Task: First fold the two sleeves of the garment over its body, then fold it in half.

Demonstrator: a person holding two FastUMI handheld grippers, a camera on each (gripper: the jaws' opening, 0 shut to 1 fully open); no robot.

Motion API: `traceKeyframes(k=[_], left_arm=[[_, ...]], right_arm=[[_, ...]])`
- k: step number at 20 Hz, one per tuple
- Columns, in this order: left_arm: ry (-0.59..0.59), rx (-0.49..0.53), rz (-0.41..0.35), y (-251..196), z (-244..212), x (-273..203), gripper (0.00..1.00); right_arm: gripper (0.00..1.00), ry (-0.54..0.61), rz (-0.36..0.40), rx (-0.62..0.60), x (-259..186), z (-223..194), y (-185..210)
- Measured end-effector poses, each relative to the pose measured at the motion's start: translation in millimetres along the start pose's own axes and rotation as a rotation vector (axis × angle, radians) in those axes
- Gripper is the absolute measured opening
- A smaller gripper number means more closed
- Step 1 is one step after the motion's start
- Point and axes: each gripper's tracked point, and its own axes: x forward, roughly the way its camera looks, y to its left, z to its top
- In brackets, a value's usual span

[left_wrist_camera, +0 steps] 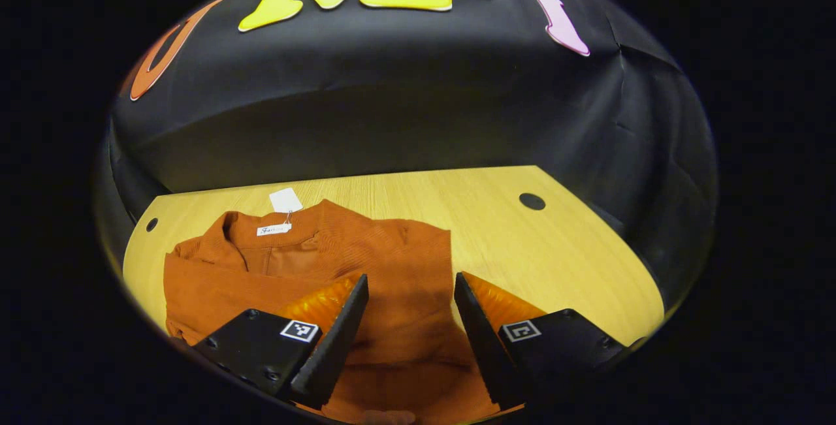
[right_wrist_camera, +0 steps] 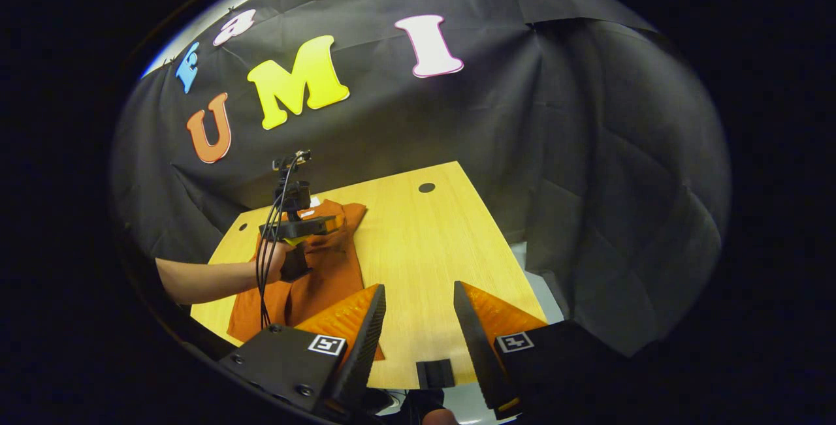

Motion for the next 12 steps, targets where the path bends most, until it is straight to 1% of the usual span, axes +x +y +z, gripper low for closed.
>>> traceKeyframes(k=[1,2,3,4,5,6,7,8,9,10,12], left_arm=[[-0.034,-0.011,0.001,3,13,-16,0.88],[-0.068,-0.021,0.001,8,25,-37,0.99],[-0.106,-0.029,0.004,16,36,-59,0.91],[-0.143,-0.031,0.015,28,47,-85,0.92],[-0.177,-0.027,0.039,42,55,-109,0.93],[-0.205,-0.023,0.085,60,59,-134,0.95],[-0.232,-0.021,0.122,78,64,-157,0.99],[-0.258,-0.025,0.149,92,66,-179,0.99],[-0.287,-0.036,0.177,106,69,-202,0.99],[-0.306,-0.054,0.198,118,71,-222,0.99],[-0.33,-0.09,0.231,140,67,-260,0.98]], right_arm=[[0.69,-0.005,0.015,-0.014,6,2,9],[0.65,-0.01,0.038,-0.032,13,4,21],[0.69,-0.016,0.064,-0.051,21,7,36],[0.65,-0.023,0.095,-0.065,29,12,52],[0.69,-0.032,0.127,-0.072,34,16,68],[0.69,-0.046,0.161,-0.078,42,20,86],[0.69,-0.055,0.178,-0.084,50,23,101],[0.66,-0.072,0.194,-0.093,57,25,114],[0.66,-0.088,0.206,-0.105,63,26,128],[0.7,-0.105,0.214,-0.117,66,27,141],[0.7,-0.158,0.227,-0.147,69,31,169]])
